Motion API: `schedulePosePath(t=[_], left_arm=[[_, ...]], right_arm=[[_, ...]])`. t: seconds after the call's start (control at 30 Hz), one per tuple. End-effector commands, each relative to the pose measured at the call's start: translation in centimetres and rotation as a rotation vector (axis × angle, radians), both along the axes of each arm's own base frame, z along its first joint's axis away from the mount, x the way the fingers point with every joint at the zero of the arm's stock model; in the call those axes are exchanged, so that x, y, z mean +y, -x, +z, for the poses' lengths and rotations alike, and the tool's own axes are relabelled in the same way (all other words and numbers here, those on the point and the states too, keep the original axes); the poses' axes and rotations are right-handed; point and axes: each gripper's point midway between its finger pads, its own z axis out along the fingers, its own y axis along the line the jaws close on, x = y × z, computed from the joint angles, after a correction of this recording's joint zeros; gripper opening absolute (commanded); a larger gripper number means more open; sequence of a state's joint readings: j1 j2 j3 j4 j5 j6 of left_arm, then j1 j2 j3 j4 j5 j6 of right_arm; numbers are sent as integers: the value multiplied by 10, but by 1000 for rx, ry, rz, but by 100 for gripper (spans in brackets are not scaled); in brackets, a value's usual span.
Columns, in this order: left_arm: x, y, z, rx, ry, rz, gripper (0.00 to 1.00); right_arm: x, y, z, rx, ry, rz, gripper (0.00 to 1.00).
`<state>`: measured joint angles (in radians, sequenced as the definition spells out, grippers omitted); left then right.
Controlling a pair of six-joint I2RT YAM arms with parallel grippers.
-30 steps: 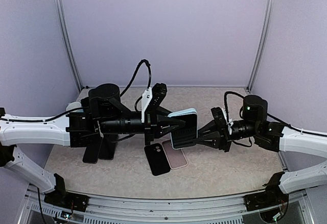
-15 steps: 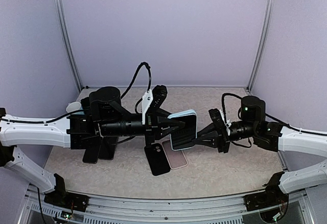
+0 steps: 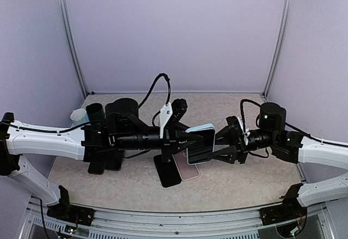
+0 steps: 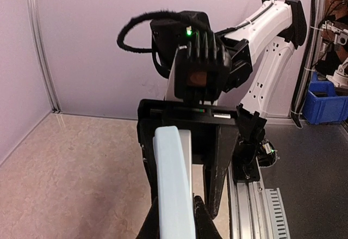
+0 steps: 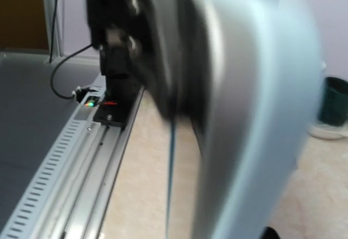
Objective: Put the phone into the phone case
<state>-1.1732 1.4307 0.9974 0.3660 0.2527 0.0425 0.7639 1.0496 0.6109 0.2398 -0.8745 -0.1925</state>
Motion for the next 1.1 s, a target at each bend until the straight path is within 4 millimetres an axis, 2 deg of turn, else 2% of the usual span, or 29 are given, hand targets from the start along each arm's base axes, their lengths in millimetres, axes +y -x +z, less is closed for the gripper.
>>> schedulePosePath(t=[0.0, 0.1, 0.23, 0.43, 0.5, 0.73, 0.8, 0.83, 0.93, 1.0, 1.07], left_arm=[[-3, 10, 25, -59, 64, -70, 0], [-3, 8, 20, -76, 33, -54, 0], [-2, 7, 15, -78, 6, -52, 0], [-3, 9, 14, -72, 5, -58, 0], [-3, 8, 12, -70, 1, -55, 0], [-2, 1, 7, -66, -14, -17, 0], [-2, 0, 5, -70, -24, -8, 0], [-1, 0, 6, -71, -24, -7, 0], [-1, 1, 7, -73, -22, -9, 0], [0, 2, 10, -76, -13, -11, 0], [-1, 3, 13, -80, -1, -12, 0]], right_arm=[[4, 5, 18, -46, -25, 42, 50], [2, 6, 24, -87, -13, 43, 57], [0, 5, 31, -116, 1, 27, 55], [-1, 5, 37, -123, -7, 27, 27], [-1, 6, 38, -124, -10, 30, 0], [-3, 4, 37, -142, -5, 6, 0], [-4, 0, 37, -139, 1, -24, 25], [-4, -2, 38, -142, 3, -34, 32], [-6, -4, 40, -151, 9, -58, 39], [-7, -4, 34, -146, 19, -65, 54], [-7, -5, 20, -121, 39, -63, 69]])
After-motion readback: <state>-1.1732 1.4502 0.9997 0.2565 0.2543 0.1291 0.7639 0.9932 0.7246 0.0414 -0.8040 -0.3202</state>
